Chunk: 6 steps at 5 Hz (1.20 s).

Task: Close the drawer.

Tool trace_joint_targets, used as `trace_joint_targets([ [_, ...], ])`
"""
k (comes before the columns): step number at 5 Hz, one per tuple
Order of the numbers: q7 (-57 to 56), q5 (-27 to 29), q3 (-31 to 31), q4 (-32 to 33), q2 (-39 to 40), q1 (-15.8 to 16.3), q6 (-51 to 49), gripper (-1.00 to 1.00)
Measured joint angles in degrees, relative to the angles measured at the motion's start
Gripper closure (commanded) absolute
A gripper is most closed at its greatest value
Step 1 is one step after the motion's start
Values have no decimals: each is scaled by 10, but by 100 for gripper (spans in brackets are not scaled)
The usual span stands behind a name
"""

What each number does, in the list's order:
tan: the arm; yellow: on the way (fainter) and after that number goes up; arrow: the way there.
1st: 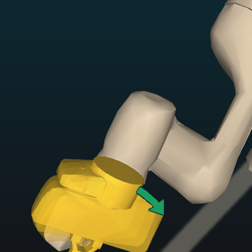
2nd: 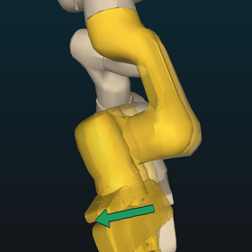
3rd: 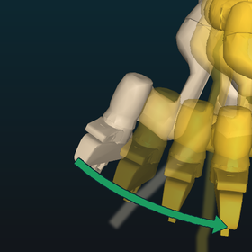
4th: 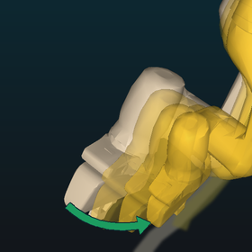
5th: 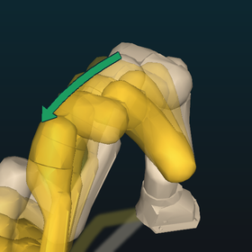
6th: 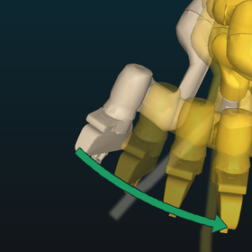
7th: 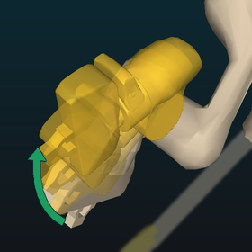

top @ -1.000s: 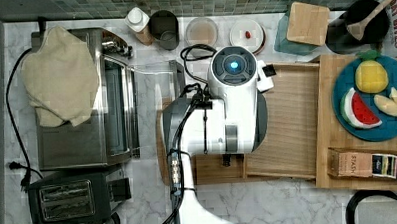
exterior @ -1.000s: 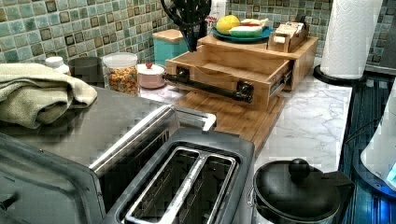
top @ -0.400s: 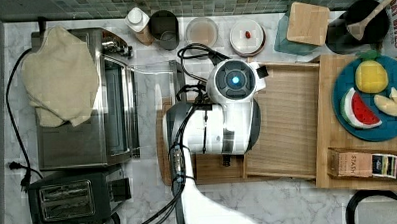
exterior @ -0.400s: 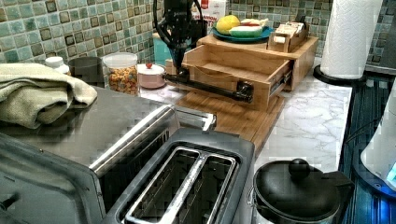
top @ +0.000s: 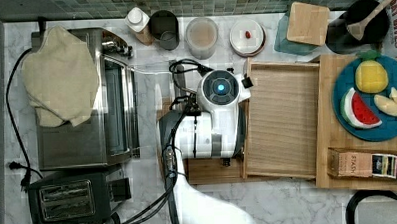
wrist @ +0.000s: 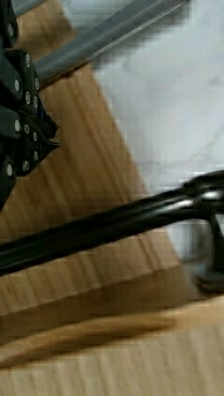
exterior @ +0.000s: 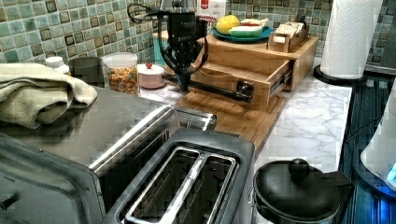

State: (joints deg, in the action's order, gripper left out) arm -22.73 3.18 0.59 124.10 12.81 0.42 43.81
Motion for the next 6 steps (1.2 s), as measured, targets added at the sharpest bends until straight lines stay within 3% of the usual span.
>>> trace_joint_targets([
  [2,36,-102,-2,27,19,2,5,100],
  [5,55,-116,-16,35,20,2,48,100],
  [6,12,-116,-16,35,20,-1,48,100],
])
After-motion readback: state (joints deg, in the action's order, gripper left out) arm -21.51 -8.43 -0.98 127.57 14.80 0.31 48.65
